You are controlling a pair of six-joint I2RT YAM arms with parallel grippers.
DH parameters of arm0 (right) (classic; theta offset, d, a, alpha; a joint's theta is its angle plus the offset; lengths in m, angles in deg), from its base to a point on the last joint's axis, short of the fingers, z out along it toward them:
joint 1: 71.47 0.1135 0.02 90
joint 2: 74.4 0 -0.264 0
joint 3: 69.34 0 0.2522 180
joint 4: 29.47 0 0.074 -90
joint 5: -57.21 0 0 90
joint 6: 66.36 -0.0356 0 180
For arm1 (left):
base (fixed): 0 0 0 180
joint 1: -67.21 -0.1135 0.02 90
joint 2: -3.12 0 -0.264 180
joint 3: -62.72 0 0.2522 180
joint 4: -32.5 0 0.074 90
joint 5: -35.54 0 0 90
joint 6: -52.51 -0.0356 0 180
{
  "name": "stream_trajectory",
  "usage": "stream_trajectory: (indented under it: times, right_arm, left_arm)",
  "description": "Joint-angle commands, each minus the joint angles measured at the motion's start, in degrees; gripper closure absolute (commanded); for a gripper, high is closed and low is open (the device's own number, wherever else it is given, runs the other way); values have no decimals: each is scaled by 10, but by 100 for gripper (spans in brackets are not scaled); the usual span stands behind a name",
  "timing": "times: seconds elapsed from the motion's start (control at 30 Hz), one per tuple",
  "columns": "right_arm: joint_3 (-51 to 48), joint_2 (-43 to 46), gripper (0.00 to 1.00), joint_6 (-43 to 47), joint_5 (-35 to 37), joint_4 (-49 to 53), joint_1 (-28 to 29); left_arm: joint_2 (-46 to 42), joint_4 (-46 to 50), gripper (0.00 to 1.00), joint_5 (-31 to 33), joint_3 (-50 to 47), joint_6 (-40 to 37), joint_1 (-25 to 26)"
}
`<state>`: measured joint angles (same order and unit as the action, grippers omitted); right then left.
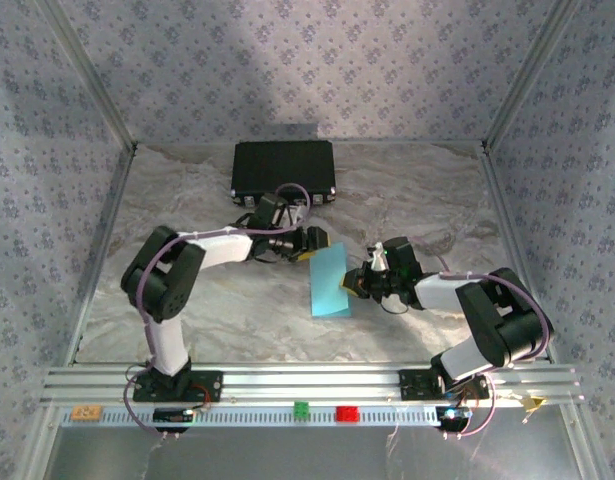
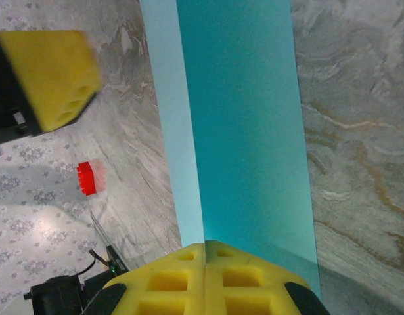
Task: Fold a paper plane with a square sheet of paper (pick it up from the middle)
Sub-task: Fold the triangle a second time at the center of the table.
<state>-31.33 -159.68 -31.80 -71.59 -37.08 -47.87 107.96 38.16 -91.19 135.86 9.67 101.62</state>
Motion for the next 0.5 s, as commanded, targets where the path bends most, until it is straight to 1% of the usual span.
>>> stream_trajectory:
  times: [0.0, 0.1, 0.23, 0.33, 0.47]
  right_arm:
    - [-8, 5, 96, -38, 24, -24, -2]
    - [-8, 5, 96, -53, 33, -33, 0]
    - [-7, 3, 93, -55, 30, -39, 3]
    - [2, -6, 89, -44, 10, -39, 2]
    - [14, -18, 84, -32, -6, -35, 2]
  left_arm:
    - [-57, 28, 28, 37, -14, -35, 7]
    - [-95, 37, 28, 72, -35, -55, 12]
    - [-151, 25, 32, 134, -83, -82, 30]
    - [-187, 7, 32, 177, -118, -111, 56]
    - [-222, -23, 34, 215, -158, -172, 106]
